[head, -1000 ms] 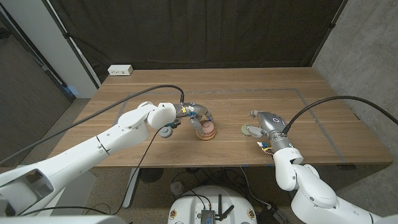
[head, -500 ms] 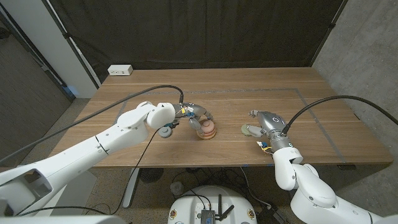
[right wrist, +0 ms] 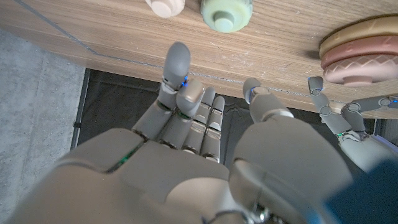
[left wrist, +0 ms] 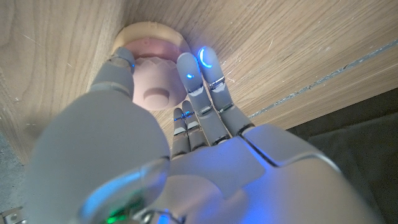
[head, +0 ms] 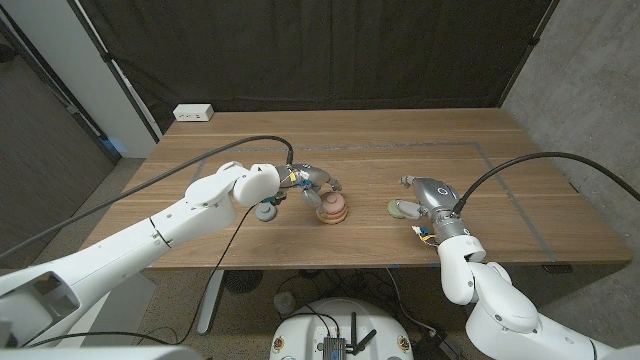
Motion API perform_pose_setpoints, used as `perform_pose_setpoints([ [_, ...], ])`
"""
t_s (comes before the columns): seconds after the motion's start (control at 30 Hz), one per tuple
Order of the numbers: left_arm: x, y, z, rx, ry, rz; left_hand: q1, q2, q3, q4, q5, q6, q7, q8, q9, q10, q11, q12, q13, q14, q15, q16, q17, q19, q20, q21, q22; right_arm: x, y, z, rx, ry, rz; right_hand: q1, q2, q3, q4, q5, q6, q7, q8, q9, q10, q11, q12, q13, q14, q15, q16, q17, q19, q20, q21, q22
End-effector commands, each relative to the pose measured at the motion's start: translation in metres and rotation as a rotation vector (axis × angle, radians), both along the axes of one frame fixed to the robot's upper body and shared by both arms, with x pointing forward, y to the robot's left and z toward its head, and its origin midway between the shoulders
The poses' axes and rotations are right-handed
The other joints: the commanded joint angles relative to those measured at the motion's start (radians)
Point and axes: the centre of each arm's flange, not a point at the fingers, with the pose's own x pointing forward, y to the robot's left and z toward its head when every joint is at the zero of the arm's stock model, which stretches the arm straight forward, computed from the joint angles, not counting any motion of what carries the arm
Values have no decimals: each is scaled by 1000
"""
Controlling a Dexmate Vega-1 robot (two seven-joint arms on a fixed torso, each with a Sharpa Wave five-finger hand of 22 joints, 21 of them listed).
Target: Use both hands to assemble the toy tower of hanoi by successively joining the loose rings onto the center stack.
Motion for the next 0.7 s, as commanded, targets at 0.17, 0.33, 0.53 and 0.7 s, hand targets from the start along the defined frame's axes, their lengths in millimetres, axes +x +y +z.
perform_pose_setpoints([
  [0.17,-5,22,0,-94,-8,24,-8,3,-3,-1,-2,30,8,24,1,35,3,22,-4,-1,-100,3,3,5,-145,4,0,3,3,5,-10,2,6,0,9,-1,-3,7,5,-3,-5,8,1,3,-7,4,1,-82,6,3,-2,-74,6,3],
  [0.33,-11,31,0,-135,-26,38,-9,5,-3,-1,-2,37,12,28,-1,45,3,25,-6,2,-100,6,6,9,-145,6,0,6,3,6,-3,-3,13,-3,7,-2,-2,6,10,-4,-3,10,-4,1,-9,4,-1,-82,5,3,-6,-74,1,-2],
  [0.53,-16,43,0,-161,-47,68,-10,6,-2,-1,-2,44,12,31,-1,51,2,26,-7,3,-100,7,7,11,-145,7,0,9,5,8,-2,-4,14,-5,5,-3,-1,6,15,-4,0,13,-6,3,-11,3,-2,-82,4,3,-6,-74,1,-3],
  [0.7,-20,55,-3,-206,-64,86,-11,7,-2,-2,-2,60,4,38,-2,64,2,29,-9,5,-100,8,8,12,-145,7,-1,11,8,10,-7,1,14,-7,4,-4,-1,6,16,-2,1,15,-7,2,-11,3,-3,-82,4,3,-8,-74,-1,-5],
])
